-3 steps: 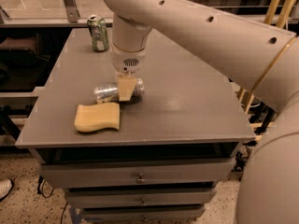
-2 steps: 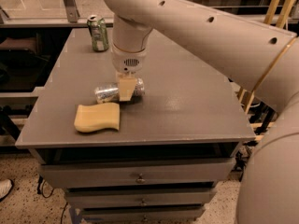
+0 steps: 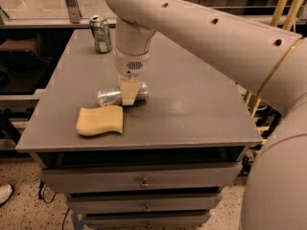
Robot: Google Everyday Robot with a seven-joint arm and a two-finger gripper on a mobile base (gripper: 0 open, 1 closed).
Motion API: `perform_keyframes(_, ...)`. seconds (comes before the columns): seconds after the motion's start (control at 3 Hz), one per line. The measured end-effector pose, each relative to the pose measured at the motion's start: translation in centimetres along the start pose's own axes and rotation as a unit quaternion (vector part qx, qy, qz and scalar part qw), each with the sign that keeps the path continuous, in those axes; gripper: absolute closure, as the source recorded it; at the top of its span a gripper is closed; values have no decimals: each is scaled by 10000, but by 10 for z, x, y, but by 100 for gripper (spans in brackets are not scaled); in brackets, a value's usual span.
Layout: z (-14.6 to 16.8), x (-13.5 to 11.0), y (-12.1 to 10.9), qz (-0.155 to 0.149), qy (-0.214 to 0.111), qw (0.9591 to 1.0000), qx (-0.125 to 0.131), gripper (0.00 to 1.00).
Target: Move redbull can near sponge
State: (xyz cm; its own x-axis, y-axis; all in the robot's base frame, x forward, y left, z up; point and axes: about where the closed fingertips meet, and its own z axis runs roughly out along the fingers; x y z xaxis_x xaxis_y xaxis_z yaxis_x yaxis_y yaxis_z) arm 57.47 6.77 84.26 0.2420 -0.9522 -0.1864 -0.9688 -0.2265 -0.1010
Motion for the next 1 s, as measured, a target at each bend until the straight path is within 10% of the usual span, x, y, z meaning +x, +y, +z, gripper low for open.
perform_keyframes(0.67,2,-1,0,-6,-5,10000,1,0)
perform_keyframes(1.0,2,-1,0,-6,-6,10000,1,0)
